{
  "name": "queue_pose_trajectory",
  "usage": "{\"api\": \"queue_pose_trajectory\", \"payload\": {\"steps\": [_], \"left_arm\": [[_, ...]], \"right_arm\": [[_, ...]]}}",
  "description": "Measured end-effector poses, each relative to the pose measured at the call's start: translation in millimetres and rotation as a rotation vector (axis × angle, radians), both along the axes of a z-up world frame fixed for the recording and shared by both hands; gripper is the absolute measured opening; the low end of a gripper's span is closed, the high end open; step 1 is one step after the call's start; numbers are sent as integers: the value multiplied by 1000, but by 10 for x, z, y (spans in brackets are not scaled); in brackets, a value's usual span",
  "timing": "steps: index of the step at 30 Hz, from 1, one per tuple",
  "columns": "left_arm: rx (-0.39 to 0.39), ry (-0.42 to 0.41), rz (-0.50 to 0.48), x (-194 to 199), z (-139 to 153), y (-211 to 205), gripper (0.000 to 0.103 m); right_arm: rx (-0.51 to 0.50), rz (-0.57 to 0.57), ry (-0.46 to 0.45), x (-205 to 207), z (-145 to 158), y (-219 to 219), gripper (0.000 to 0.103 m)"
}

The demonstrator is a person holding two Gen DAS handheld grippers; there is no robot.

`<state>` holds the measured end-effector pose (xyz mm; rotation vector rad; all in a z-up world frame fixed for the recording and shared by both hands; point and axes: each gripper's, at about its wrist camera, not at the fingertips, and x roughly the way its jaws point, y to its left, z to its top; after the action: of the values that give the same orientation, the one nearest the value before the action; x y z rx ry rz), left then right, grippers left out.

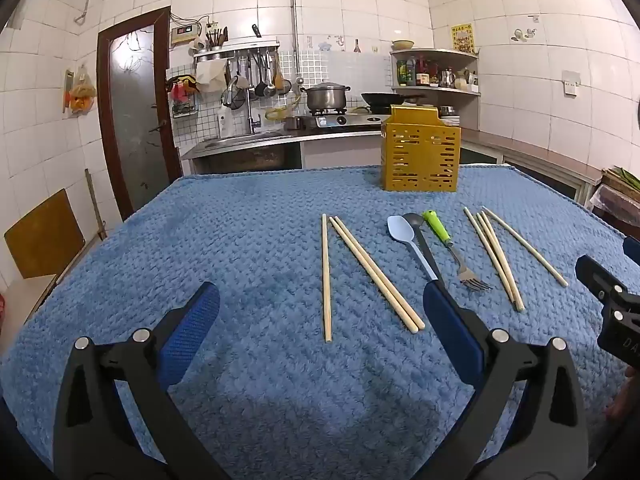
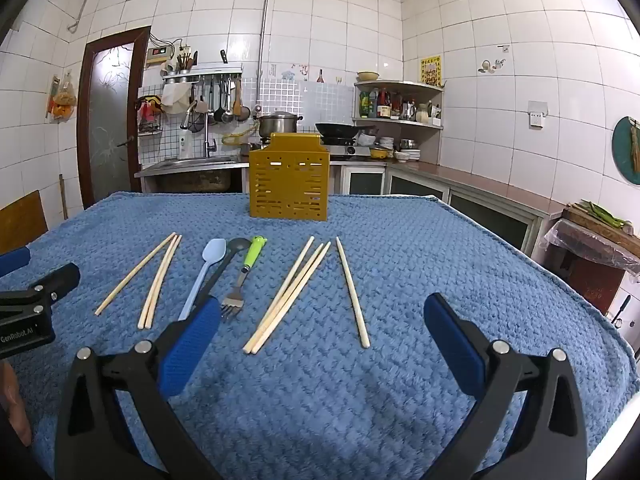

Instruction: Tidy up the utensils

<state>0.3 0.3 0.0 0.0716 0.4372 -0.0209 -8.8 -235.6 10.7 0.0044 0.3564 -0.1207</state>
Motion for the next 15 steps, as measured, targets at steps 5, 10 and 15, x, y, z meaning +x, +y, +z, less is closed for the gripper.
{"api": "queue_pose_trajectory", "payload": {"steps": [5,10,15], "left_arm": [[-1,3,-1,1,-1,0,98],[0,5,-1,2,-1,-2,98],[1,3,-1,26,-13,4,98]], "right_arm": [[-2,-2,1,3,1,1,99],[-1,-1,2,5,-1,1,99],[-2,-2,1,4,-7,3,99]]}}
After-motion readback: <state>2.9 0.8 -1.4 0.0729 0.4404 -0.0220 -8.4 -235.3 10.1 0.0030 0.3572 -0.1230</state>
